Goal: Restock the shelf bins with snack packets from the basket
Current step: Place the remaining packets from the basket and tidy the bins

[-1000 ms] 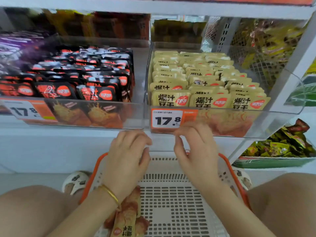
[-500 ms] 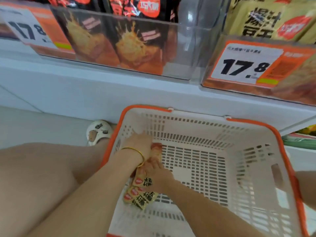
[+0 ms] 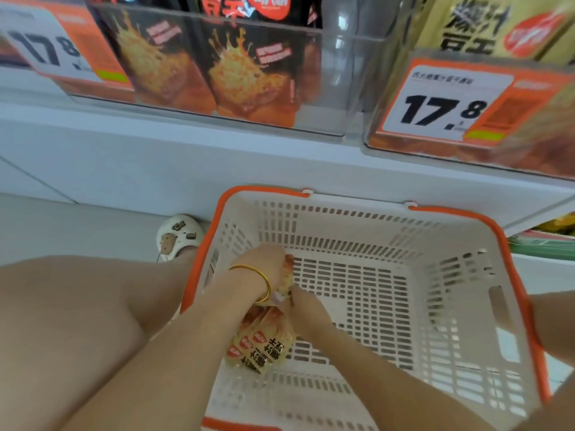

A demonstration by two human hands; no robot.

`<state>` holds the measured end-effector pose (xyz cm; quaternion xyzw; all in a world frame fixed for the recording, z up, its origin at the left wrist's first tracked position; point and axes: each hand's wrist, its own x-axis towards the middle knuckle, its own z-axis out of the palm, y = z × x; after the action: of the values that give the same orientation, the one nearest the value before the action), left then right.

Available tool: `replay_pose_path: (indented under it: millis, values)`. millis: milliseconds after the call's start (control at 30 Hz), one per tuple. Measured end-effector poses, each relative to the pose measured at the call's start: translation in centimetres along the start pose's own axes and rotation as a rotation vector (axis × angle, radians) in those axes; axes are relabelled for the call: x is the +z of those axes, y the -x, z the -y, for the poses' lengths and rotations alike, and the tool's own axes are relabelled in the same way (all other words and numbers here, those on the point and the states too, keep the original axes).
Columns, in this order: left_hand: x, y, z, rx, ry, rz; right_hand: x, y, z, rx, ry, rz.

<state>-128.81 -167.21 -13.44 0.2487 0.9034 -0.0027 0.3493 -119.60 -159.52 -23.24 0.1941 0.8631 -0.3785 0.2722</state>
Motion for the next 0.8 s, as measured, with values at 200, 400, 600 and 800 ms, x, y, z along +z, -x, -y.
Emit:
replay_pose_path:
  millis: [200, 400, 600, 800]
  values:
    - [-0.2, 1.3, -4.8, 0.276, -0.05, 0.076, -10.3, 5.9, 1.0, 0.191, -1.018, -0.007]
    - [-6.7, 5.4, -9.2, 0.471, 0.186, -0.33, -18.3, 13.2, 1.6, -0.046, -0.869, -0.28]
    - [-14.8, 10.4, -13.3, 0.666, 0.295, -0.422, -24.7, 18.5, 1.8, -0.509, -0.663, -0.695]
    - [-21.2, 14.1, -17.0, 0.933, 0.625, -0.698, -31.8, 21.1, 4.4, -0.819, -0.68, -1.038]
